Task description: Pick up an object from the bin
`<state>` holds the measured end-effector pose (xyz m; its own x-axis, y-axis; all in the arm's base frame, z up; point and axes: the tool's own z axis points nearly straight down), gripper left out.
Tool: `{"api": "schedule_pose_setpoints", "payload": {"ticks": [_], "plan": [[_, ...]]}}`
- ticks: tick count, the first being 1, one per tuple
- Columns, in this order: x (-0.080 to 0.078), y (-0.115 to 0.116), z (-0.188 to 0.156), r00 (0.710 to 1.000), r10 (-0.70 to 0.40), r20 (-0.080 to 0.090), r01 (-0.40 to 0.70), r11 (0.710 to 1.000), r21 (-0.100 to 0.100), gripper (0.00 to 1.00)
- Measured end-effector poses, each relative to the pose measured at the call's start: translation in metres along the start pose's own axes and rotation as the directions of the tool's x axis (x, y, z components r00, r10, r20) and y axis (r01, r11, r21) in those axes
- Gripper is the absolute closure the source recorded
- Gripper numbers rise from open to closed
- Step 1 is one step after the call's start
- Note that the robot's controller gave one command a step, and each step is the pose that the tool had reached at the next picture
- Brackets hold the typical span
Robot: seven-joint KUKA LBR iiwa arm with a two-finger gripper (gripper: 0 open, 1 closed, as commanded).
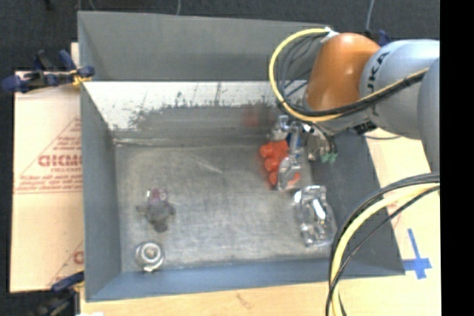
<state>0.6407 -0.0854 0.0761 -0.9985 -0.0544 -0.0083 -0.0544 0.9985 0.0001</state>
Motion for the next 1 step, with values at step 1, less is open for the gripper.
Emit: {"api": "schedule_pose_setpoints", "payload": {"ticks": [1], "plan": [[0.0038,0.0040,-0.2076,0.971,-0.241,0.004,0.241,0.971,0.005,1.00]]}}
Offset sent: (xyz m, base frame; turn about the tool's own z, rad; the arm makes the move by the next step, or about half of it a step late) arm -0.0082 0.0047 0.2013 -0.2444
